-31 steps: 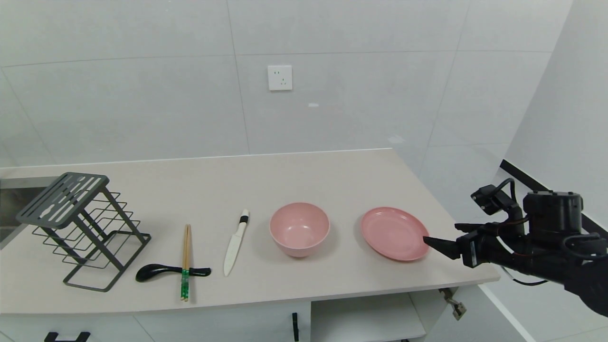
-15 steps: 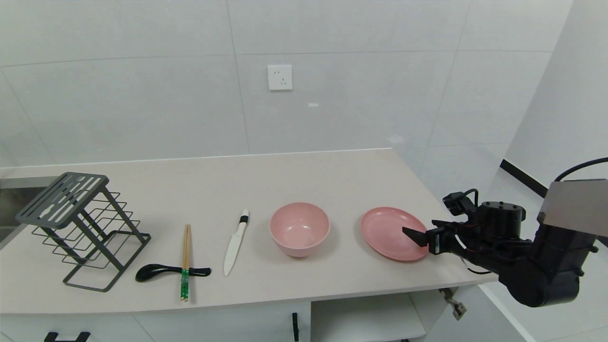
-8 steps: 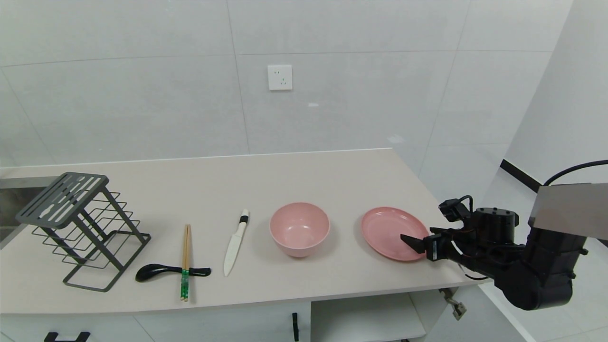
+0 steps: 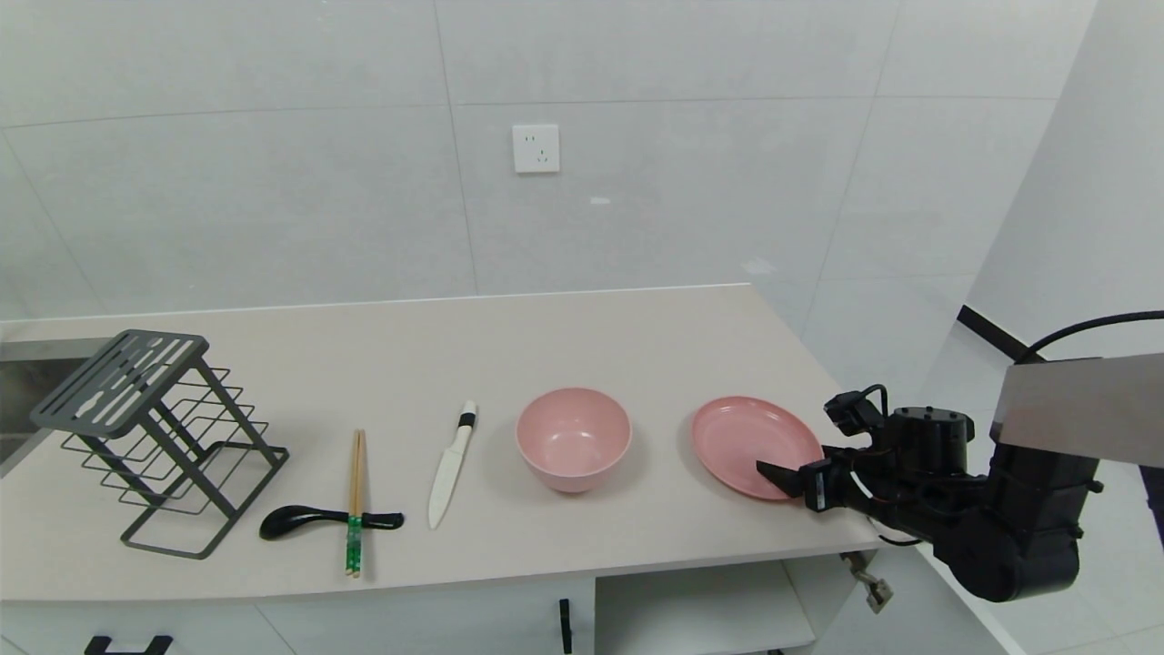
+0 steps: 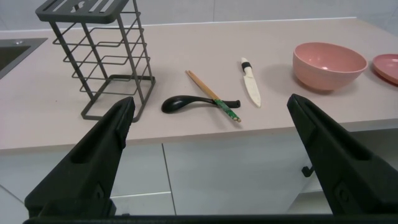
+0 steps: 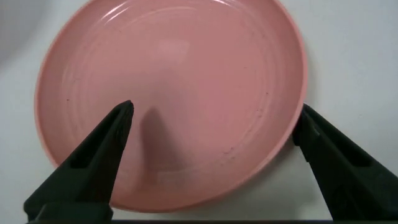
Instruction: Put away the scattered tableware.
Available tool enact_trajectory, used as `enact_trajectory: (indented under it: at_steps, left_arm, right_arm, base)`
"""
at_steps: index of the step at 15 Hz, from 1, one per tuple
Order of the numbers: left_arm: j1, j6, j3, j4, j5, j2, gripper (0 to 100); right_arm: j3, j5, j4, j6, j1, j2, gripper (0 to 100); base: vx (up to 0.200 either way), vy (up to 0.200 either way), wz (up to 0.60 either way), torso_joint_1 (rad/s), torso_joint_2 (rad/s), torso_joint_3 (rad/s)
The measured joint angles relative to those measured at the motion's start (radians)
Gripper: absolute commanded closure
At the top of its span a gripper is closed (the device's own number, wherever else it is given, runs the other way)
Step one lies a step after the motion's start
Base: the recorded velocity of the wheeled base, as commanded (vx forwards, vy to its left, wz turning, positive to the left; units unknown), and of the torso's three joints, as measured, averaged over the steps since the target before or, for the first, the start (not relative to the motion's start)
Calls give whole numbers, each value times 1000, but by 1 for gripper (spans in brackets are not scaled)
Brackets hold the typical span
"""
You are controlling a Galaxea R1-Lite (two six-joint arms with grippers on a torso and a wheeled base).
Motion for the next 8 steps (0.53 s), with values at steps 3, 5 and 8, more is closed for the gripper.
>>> enact_trajectory:
  at_steps: [3,5,8]
  left_arm:
    - [0,0,0,0,0,0,0]
    - [0,0,0,0,0,0,0]
    - [0,0,0,0,0,0,0]
  right_arm:
    - [-22,-69,-2,25,-4,22,100]
    - [-34,-83,-3,42,-19,28,100]
    - [-56,-87,3,62,-66,28,100]
  base:
    - [0,0,0,0,0,0]
    - [0,0,0,0,0,0]
    - [0,0,0,0,0,0]
